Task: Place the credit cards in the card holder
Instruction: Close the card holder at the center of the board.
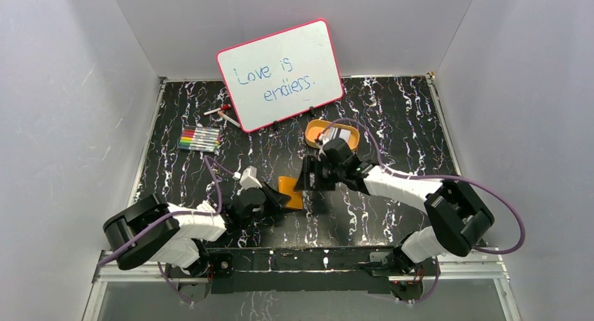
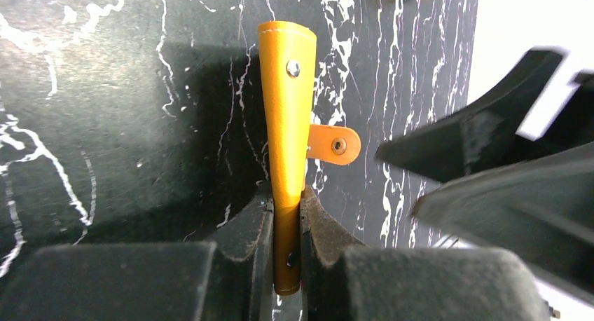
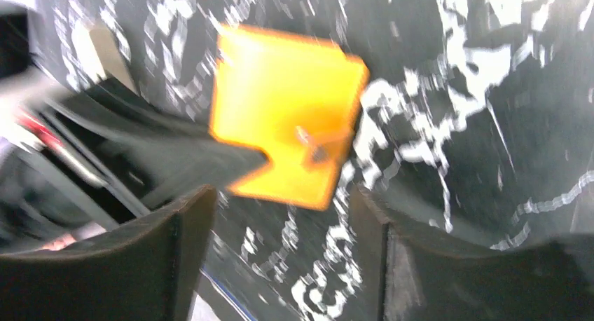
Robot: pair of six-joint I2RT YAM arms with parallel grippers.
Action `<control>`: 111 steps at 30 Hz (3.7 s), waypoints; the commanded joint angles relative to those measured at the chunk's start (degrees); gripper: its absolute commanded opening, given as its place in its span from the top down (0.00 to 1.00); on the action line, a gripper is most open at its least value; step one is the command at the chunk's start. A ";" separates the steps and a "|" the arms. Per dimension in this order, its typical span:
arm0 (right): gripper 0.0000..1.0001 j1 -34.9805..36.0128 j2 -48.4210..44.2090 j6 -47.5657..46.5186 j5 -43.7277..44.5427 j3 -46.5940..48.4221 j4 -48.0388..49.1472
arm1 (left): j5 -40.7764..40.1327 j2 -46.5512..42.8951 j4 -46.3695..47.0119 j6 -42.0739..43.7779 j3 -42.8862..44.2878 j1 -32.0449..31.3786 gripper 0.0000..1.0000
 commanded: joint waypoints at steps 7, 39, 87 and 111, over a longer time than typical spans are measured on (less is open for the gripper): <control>0.07 0.47 4.59 1.58 9.05 12.00 3.13 | -8.82 7.59 -7.59 -4.85 1.61 -2.55 1.00; 0.57 0.95 12.42 -3.10 5.50 19.03 -10.12 | -11.34 8.56 -7.97 -6.29 1.75 -3.39 1.00; 1.00 0.92 12.63 -5.00 8.28 19.76 -13.13 | -11.50 8.21 -8.13 -6.63 1.31 -3.35 1.00; 1.00 0.90 14.45 -6.86 -1.20 17.22 -4.73 | -10.98 10.90 -8.70 -7.53 1.80 -3.39 1.00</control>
